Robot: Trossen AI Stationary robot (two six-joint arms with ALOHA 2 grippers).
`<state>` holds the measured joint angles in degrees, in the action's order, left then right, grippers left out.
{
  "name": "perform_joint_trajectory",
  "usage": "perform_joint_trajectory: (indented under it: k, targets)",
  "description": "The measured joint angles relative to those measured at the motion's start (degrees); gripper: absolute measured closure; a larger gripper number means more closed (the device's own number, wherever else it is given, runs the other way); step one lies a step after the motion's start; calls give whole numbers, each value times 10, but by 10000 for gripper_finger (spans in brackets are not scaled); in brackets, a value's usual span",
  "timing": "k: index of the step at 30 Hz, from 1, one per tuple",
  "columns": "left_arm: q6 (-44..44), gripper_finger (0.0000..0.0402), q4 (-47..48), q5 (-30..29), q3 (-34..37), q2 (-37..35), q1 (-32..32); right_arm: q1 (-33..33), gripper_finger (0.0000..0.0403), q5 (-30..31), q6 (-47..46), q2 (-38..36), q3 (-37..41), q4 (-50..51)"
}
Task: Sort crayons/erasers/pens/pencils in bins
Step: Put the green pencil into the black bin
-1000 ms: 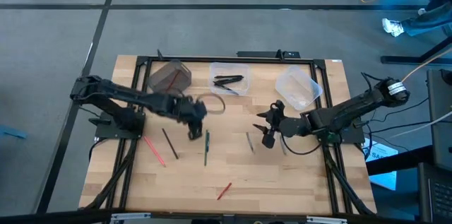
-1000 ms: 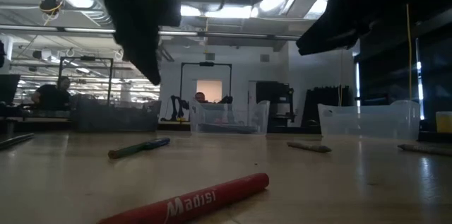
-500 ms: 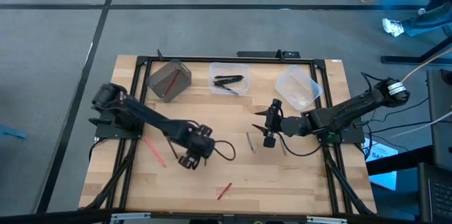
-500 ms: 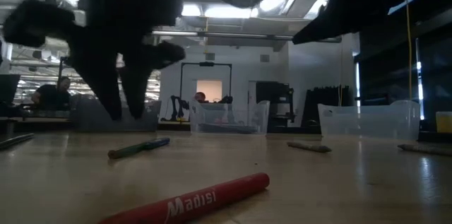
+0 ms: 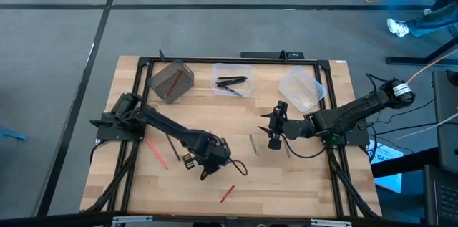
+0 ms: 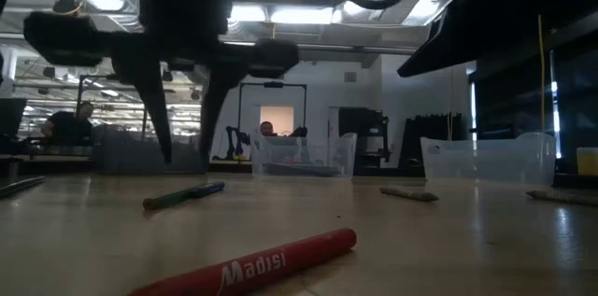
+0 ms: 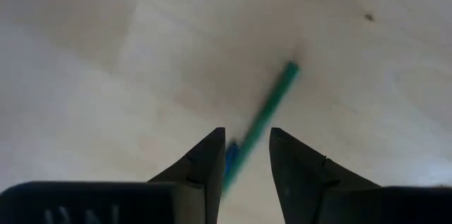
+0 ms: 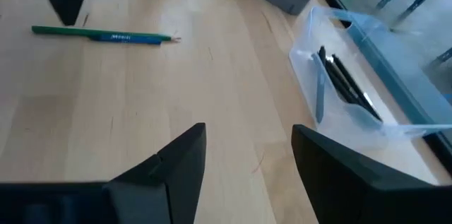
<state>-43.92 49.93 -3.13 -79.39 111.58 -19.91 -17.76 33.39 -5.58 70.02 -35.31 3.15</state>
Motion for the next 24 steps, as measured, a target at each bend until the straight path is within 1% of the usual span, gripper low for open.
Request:
perform_joint_trajectory:
  k: [4, 7, 11, 16, 21, 24]
  targets:
    - [-47, 313, 15, -28, -22, 36, -11, 0, 189, 0, -2, 0, 0, 1]
    - [-67, 325, 32, -48, -30, 49, -16, 0, 189, 0, -2, 0, 0, 1]
    - [-77, 343, 56, -53, -30, 53, -18, 0, 189, 0, -1, 0, 0, 0]
    - [-78, 362, 53, -54, -30, 53, -15, 0, 189, 0, -1, 0, 0, -3]
    - [-98, 367, 40, -53, -25, 53, -15, 0, 189, 0, -1, 0, 0, -3]
    - [-107, 357, 38, -53, -25, 55, -17, 0, 189, 0, -1, 0, 0, -3]
